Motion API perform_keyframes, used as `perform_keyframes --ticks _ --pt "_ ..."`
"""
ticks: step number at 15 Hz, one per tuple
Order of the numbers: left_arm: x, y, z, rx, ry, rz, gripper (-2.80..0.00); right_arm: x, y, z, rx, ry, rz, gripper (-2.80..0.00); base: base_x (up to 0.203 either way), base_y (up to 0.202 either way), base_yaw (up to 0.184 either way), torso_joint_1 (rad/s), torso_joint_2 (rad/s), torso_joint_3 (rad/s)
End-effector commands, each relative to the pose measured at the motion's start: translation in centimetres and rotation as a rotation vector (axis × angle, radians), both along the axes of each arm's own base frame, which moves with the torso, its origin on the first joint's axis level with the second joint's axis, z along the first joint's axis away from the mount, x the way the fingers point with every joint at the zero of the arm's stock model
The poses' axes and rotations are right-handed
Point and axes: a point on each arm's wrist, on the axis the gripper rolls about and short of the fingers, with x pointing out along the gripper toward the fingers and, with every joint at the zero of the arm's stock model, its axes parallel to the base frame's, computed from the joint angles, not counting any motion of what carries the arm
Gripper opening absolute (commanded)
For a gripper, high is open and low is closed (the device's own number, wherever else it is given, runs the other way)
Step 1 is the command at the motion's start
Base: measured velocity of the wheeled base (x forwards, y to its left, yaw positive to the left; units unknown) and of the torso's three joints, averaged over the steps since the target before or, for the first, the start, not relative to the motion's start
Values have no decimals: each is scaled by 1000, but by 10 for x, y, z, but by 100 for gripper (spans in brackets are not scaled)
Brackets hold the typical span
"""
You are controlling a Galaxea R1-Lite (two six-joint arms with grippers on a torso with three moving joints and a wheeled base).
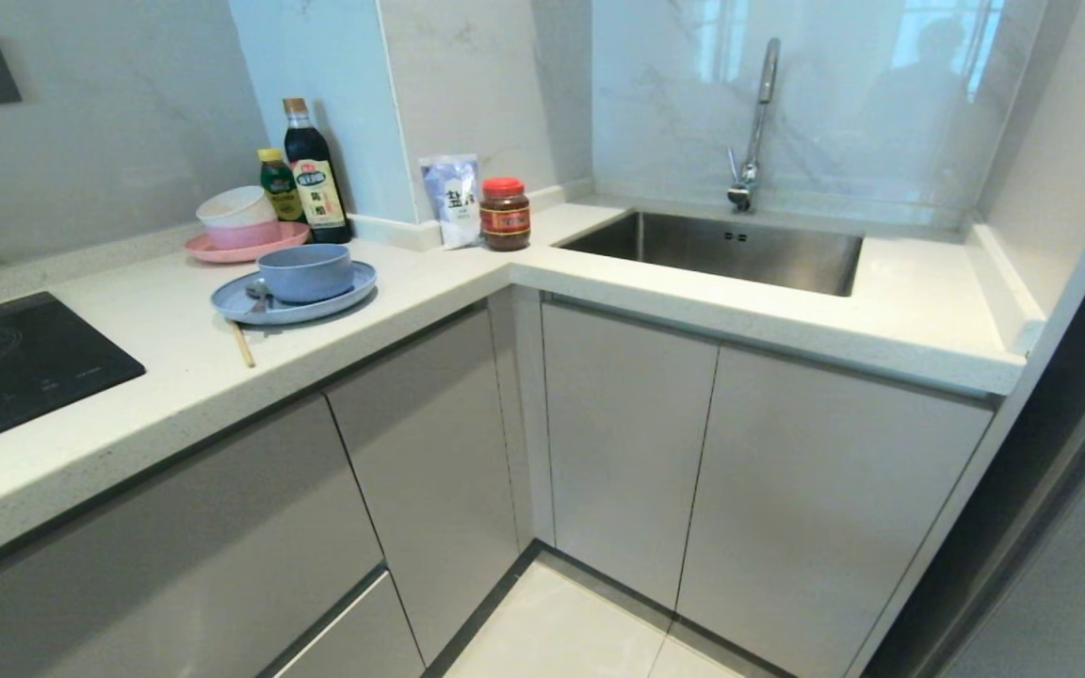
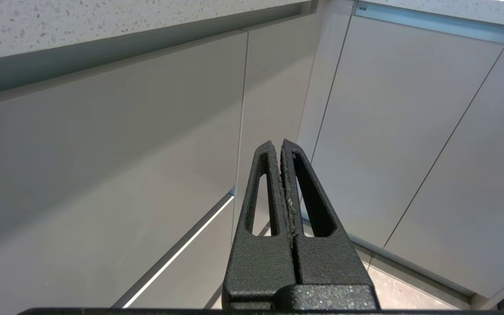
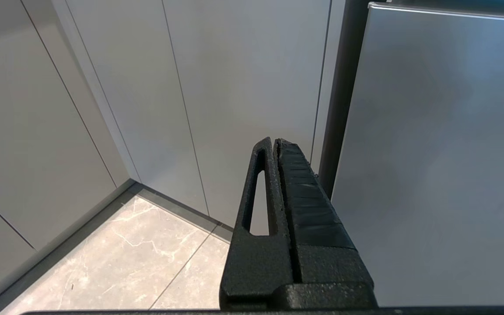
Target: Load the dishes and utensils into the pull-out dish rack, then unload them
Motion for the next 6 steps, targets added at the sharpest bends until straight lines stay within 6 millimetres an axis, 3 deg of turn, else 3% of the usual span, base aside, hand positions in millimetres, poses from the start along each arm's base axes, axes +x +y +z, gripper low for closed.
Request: perform_keyframes --ticks 1,6 --pt "2 0 -5 -1 19 0 -280 0 0 0 1 -1 0 -280 0 0 0 0 0 0" --pt "2 0 -5 -1 19 0 -280 0 0 0 1 -3 2 -280 0 0 0 0 0 0"
